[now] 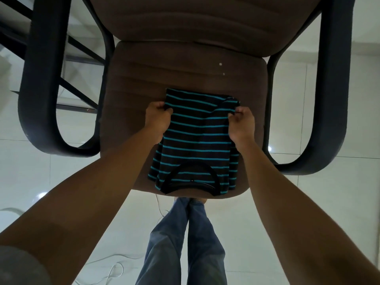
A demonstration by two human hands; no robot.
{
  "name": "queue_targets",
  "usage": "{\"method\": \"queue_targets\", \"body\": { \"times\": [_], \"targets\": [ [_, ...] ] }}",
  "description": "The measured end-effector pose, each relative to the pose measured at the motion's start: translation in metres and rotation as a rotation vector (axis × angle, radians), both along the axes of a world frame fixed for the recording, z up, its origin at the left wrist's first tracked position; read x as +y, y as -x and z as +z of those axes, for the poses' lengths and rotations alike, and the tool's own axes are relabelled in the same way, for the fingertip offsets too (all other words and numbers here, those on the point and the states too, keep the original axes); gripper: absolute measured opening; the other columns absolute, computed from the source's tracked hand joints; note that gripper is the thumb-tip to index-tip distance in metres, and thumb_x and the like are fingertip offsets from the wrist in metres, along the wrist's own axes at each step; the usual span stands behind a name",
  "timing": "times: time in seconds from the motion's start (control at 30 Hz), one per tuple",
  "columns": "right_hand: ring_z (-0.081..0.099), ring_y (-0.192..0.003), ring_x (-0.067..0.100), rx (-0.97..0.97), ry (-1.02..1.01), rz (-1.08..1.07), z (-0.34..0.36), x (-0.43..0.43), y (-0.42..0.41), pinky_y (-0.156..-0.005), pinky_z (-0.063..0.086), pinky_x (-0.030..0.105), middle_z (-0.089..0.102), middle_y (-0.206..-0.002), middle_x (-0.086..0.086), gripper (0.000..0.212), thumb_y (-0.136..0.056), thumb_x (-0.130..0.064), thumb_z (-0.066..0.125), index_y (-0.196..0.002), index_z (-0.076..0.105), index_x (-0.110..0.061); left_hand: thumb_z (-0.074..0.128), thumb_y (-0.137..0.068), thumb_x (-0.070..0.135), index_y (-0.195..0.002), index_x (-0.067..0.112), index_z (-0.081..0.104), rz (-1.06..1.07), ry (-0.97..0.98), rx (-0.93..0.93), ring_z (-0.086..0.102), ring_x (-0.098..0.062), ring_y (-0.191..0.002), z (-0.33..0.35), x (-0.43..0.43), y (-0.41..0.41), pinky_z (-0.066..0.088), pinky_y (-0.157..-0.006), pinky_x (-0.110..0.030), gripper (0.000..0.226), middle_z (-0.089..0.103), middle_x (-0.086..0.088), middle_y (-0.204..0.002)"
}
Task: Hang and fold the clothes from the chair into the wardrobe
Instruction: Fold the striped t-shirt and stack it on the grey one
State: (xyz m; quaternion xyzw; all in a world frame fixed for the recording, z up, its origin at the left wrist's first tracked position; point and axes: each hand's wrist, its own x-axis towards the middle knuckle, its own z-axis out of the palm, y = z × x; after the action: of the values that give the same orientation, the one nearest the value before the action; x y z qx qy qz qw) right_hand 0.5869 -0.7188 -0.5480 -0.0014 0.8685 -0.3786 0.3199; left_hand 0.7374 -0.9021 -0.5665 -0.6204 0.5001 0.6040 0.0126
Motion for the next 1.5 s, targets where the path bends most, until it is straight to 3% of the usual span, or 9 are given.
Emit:
{"method": "queue_targets", "body": {
  "times": [0.13, 0.23, 0.37, 0.53, 0.7, 0.87, 1.03, 1.17, 1.5],
  "targets": [
    [0.055, -0.071, -0.004, 0.066, -0.147, 0.157, 0.006, 0.021, -0.009, -0.055, 0.038, 0.006, 0.064, -0.089, -0.009, 0.034, -0.092, -0.038, 0.066, -0.116, 0.059, -0.015, 0.082, -0.077, 0.041, -0.101, 0.017, 0.064, -0.342, 0.120, -0.174, 0.066, -0.013, -0.086, 0.018, 0.013, -0.028, 0.057, -0.075, -0.028, 0.039, 0.067, 0.002, -0.097],
    [0.063, -0.082, 0.008, 0.023, -0.265, 0.286, 0.001, 0.054, -0.044, -0.069, 0.055, 0.024, 0.066, -0.092, -0.004, 0.030, -0.085, -0.048, 0.069, -0.094, 0.066, -0.020, 0.082, -0.076, 0.044, -0.096, 0.017, 0.066, -0.551, 0.115, -0.272, 0.068, -0.018, -0.085, 0.028, 0.035, -0.055, 0.059, -0.078, -0.033, 0.037, 0.070, -0.001, -0.093],
    [0.052, -0.105, 0.022, 0.051, -0.450, 0.313, -0.001, 0.083, -0.087, -0.094, 0.050, 0.035, 0.054, -0.116, 0.006, 0.030, -0.086, -0.046, 0.070, -0.095, 0.067, -0.018, 0.076, -0.085, 0.036, -0.092, 0.016, 0.067, -0.543, 0.102, -0.281, 0.068, -0.018, -0.085, 0.029, 0.057, -0.080, 0.053, -0.061, -0.021, 0.023, 0.068, 0.000, -0.089],
    [0.062, -0.083, 0.010, -0.087, -0.140, 0.130, 0.007, 0.089, -0.102, -0.064, 0.043, 0.012, 0.067, -0.095, 0.000, 0.016, -0.097, -0.031, 0.061, -0.099, 0.058, -0.016, 0.064, -0.096, 0.026, -0.108, 0.009, 0.065, -0.187, -0.209, -0.111, 0.068, -0.025, -0.100, 0.025, 0.068, -0.084, 0.058, -0.084, -0.041, 0.021, 0.071, -0.008, -0.108],
    [0.060, -0.079, 0.010, -0.100, -0.177, 0.119, 0.007, 0.099, -0.107, -0.061, 0.042, 0.017, 0.063, -0.092, 0.000, 0.019, -0.103, -0.026, 0.046, -0.108, 0.055, -0.009, 0.067, -0.091, 0.041, -0.107, 0.021, 0.067, -0.377, -0.033, -0.190, 0.068, -0.019, -0.095, 0.019, 0.074, -0.096, 0.059, -0.079, -0.033, 0.025, 0.070, -0.001, -0.108],
    [0.048, -0.100, 0.025, -0.033, -0.380, 0.139, 0.005, 0.099, -0.115, -0.095, 0.044, 0.047, 0.044, -0.111, 0.005, 0.025, -0.098, -0.030, 0.043, -0.101, 0.057, -0.009, 0.066, -0.093, 0.036, -0.112, 0.012, 0.067, -0.519, 0.064, -0.273, 0.062, -0.013, -0.083, 0.016, 0.076, -0.096, 0.043, -0.054, -0.012, 0.030, 0.065, 0.001, -0.101],
    [0.049, -0.110, 0.028, 0.107, -0.418, 0.089, 0.008, 0.079, -0.097, -0.107, 0.036, 0.055, 0.049, -0.112, 0.004, 0.025, -0.093, -0.041, 0.046, -0.094, 0.059, -0.020, 0.070, -0.066, 0.066, -0.100, 0.027, 0.064, -0.541, 0.200, -0.317, 0.066, -0.014, -0.087, 0.014, 0.063, -0.086, 0.059, -0.076, -0.036, 0.053, 0.066, 0.004, -0.102],
    [0.060, -0.097, 0.013, 0.129, -0.099, 0.028, 0.010, 0.043, -0.049, -0.095, 0.050, 0.046, 0.062, -0.106, -0.003, 0.028, -0.095, -0.042, 0.053, -0.116, 0.054, -0.024, 0.074, -0.086, 0.034, -0.109, 0.021, 0.049, -0.323, 0.271, -0.106, 0.059, -0.001, -0.082, 0.019, 0.042, -0.050, 0.043, -0.061, -0.011, 0.036, 0.059, 0.009, -0.096],
    [0.063, -0.084, 0.013, 0.058, -0.103, 0.052, 0.001, 0.040, -0.011, -0.081, 0.052, 0.032, 0.064, -0.096, 0.000, 0.041, -0.093, -0.020, 0.066, -0.126, 0.044, -0.016, 0.074, -0.086, 0.015, -0.103, 0.027, 0.055, -0.490, 0.237, -0.086, 0.058, -0.018, -0.109, 0.016, 0.026, -0.032, 0.047, -0.081, -0.023, 0.029, 0.059, -0.001, -0.121]
  ]
}}
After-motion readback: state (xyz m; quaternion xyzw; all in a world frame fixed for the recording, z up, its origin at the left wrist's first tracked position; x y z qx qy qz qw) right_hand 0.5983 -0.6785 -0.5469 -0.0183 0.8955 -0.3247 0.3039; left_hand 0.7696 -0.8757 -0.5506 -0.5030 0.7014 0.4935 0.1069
